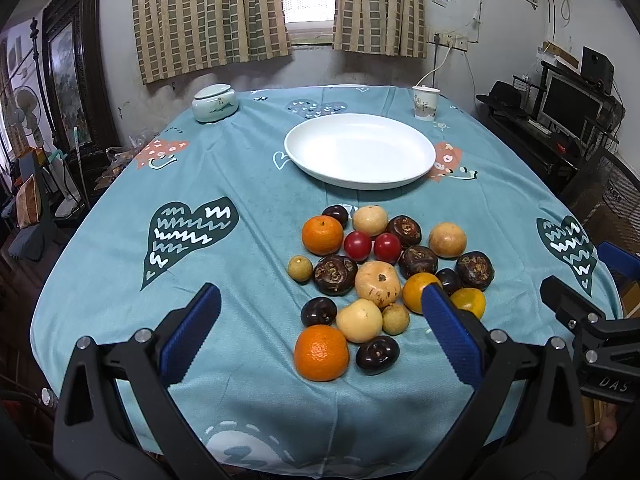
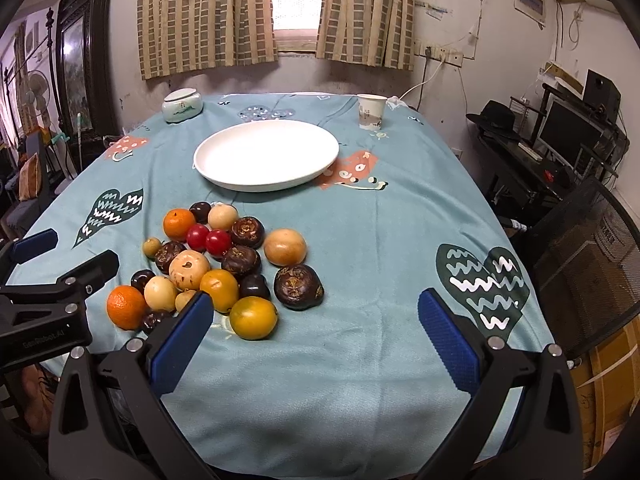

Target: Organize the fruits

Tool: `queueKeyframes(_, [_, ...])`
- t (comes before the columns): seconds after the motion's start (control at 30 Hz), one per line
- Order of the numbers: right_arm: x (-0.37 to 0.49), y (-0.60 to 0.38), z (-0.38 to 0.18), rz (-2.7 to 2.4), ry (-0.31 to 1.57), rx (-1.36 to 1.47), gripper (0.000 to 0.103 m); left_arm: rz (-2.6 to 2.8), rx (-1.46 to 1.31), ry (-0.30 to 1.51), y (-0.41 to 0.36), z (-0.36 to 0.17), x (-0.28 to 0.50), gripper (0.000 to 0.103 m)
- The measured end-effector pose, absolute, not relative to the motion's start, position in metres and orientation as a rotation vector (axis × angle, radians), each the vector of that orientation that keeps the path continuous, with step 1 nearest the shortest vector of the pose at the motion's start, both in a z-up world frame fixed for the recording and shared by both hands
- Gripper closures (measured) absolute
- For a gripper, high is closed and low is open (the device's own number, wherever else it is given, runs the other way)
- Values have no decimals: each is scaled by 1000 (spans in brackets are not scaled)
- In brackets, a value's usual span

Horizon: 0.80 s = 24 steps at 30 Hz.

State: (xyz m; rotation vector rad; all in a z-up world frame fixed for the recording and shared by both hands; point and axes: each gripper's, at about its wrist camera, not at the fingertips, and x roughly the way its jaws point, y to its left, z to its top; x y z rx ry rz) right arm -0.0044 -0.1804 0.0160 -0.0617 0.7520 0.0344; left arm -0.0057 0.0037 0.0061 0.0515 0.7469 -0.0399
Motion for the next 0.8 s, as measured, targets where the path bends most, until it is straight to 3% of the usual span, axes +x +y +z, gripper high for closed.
queueKeyframes(0.8, [-4, -177, 14, 45, 768, -67, 1, -39, 43, 763, 7, 3, -6, 2])
